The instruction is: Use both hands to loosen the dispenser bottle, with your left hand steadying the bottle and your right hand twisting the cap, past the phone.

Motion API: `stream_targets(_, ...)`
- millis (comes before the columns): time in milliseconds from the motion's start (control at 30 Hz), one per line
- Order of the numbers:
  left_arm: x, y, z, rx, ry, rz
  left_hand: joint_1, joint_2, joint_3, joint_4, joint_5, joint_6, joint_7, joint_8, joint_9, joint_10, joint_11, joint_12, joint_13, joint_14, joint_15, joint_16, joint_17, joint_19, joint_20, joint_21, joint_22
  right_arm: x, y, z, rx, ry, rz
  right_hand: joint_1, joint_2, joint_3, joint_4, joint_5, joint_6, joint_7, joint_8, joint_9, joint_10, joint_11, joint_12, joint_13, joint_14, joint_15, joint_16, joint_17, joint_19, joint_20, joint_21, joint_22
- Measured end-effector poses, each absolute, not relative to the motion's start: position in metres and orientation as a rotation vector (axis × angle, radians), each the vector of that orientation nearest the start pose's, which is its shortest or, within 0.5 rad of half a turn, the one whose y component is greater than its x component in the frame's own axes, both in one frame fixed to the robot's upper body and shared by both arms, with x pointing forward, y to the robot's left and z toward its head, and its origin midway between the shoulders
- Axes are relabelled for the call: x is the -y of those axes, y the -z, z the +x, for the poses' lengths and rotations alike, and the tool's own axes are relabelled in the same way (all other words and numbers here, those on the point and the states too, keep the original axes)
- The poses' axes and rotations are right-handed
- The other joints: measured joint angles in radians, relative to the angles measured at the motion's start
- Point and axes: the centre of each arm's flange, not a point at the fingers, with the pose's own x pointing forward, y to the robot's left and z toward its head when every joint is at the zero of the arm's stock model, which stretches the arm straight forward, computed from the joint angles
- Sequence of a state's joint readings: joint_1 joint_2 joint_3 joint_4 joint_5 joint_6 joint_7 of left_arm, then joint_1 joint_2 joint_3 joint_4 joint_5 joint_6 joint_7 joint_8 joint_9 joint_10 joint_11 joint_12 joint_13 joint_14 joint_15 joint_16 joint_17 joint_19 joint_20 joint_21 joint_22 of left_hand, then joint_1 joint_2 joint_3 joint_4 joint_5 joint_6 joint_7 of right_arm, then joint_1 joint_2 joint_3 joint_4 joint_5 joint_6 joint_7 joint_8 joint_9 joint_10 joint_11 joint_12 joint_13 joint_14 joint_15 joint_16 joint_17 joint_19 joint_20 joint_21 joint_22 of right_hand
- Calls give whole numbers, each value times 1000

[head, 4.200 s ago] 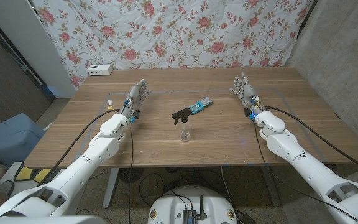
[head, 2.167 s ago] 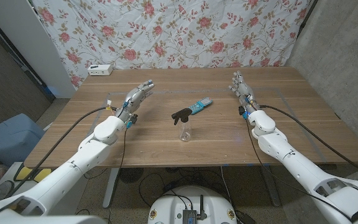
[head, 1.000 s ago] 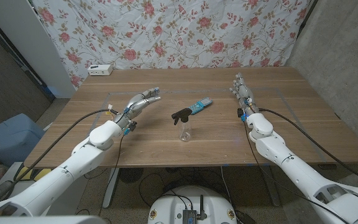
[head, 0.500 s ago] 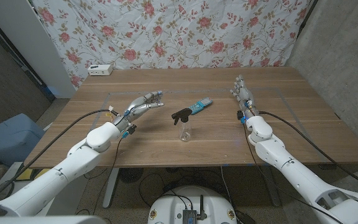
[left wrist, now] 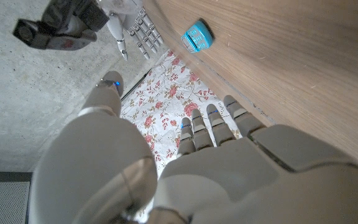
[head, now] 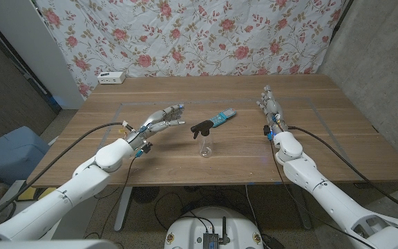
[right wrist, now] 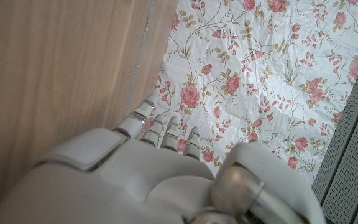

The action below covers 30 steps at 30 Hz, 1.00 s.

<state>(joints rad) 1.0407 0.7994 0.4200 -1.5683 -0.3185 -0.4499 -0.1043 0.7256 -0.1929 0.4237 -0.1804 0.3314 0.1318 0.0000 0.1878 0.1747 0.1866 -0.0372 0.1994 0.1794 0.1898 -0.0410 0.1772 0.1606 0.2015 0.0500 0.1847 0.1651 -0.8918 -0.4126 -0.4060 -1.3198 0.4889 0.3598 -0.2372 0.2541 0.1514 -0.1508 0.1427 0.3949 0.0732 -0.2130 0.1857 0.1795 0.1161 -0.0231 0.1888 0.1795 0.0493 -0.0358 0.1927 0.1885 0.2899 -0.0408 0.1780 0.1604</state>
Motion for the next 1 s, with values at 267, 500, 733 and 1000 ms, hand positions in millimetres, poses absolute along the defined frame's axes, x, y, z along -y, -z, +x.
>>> stream_targets(267, -267, 77, 564, 696, 458, 558, 11, 0, -15, 1, 12, -10, -1, 0, 0, -3, -3, 0, 0, 0, 0, 0, 0, -9, 2, -4, 0, 253, 60, 644, 630, -27, 56, 0, 0, 0, 0, 0, 0, 0, 0, 0, 0, 0, 0, 0, 0, 0, 0, 0, 0, 0, 0, 0)
stream_targets(500, -265, 86, 561, 689, 472, 579, 20, -2, -33, 3, 22, -15, 4, 0, 0, -9, 2, -4, 0, -4, 3, -4, 0, -9, 2, -4, 0, 252, 63, 643, 625, -29, 57, 0, 0, 0, 0, 0, -4, -4, 0, 5, 0, 0, 0, 0, 0, 0, 0, 0, -8, 0, 0, 0)
stream_targets(733, -264, 91, 558, 683, 481, 607, 28, -1, -51, 4, 29, -20, 5, -5, 0, -17, 5, -4, 0, -10, 2, -4, 0, -22, 3, -4, 0, 251, 65, 644, 615, -30, 62, 0, 0, 0, 0, 0, -6, -5, 0, 5, -4, 4, 0, 0, -5, 5, 0, 0, -10, -1, 0, 0)
stream_targets(1000, -260, 95, 557, 675, 505, 635, 33, -6, -66, 6, 39, -30, 4, -7, 0, -20, 2, -4, 0, -11, 4, -4, 0, -22, 3, -4, 0, 249, 66, 647, 607, -27, 69, 0, 0, 0, 0, 0, -6, -5, 0, 5, -4, 4, 0, 0, -5, 5, 0, 0, -10, -1, 0, 0)
